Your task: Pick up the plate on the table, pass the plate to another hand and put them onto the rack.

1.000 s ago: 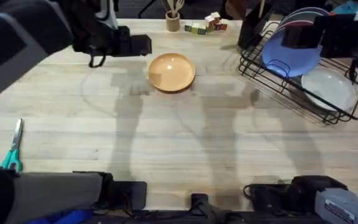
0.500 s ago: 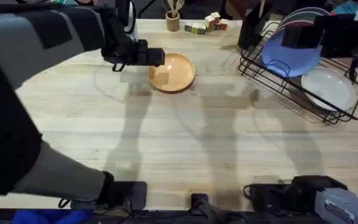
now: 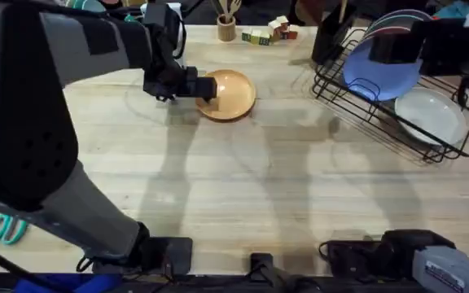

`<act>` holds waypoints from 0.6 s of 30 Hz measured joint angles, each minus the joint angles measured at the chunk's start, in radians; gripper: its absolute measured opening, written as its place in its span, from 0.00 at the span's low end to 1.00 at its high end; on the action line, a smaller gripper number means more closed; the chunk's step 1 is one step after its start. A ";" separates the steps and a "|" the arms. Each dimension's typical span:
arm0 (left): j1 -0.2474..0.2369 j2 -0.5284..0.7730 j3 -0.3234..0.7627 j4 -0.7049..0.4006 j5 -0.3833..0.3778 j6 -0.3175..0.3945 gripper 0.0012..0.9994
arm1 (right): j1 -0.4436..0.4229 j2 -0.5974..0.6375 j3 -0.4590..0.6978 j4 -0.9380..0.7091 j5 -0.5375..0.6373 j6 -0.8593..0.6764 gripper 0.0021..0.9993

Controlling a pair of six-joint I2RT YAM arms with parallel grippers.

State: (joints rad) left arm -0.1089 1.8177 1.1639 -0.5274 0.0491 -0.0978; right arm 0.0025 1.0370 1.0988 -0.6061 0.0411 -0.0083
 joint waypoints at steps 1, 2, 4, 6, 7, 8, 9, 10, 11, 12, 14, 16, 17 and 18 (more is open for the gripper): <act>0.000 0.002 0.002 0.000 -0.001 0.000 0.99 | 0.000 0.000 0.000 0.000 0.000 0.000 1.00; 0.000 0.003 0.003 0.000 -0.001 0.000 0.99 | 0.000 0.000 0.000 0.000 0.000 0.000 1.00; 0.000 0.005 0.004 0.000 -0.001 0.000 0.99 | 0.000 0.000 0.000 0.000 0.000 0.000 1.00; 0.000 0.007 0.007 -0.001 -0.002 0.000 0.99 | 0.000 0.000 0.000 0.000 0.000 0.000 1.00; 0.000 0.009 0.008 -0.002 -0.002 0.000 0.99 | 0.000 0.000 0.000 0.000 0.000 0.000 1.00; 0.000 0.009 0.008 -0.002 -0.002 0.000 1.00 | 0.000 0.000 0.000 0.000 0.000 0.000 1.00; 0.000 0.009 0.009 -0.003 -0.002 0.000 1.00 | 0.000 0.000 0.000 0.000 0.000 0.000 1.00; 0.000 0.009 0.009 -0.003 -0.003 0.000 0.99 | 0.000 0.000 0.000 0.000 0.000 0.000 1.00; 0.000 0.009 0.009 -0.003 -0.005 -0.001 0.96 | 0.000 0.000 0.000 0.000 0.000 0.000 1.00; 0.000 0.009 0.009 -0.003 -0.008 -0.002 0.92 | 0.000 0.000 0.000 0.000 0.000 0.000 1.00; 0.001 0.009 0.009 -0.002 -0.008 -0.004 0.86 | 0.000 0.000 0.000 0.000 0.000 0.000 1.00; 0.001 0.009 0.009 0.000 -0.008 -0.005 0.79 | 0.000 0.000 0.000 0.000 0.000 0.000 1.00; 0.001 0.009 0.009 0.000 -0.006 -0.008 0.74 | 0.000 0.000 0.000 0.000 0.000 0.000 1.00; 0.001 0.009 0.009 0.001 -0.004 -0.007 0.69 | 0.000 0.000 0.000 0.000 0.000 0.000 1.00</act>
State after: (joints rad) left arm -0.1081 1.8264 1.1725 -0.5265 0.0456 -0.1053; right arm 0.0025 1.0370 1.0988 -0.6061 0.0411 -0.0086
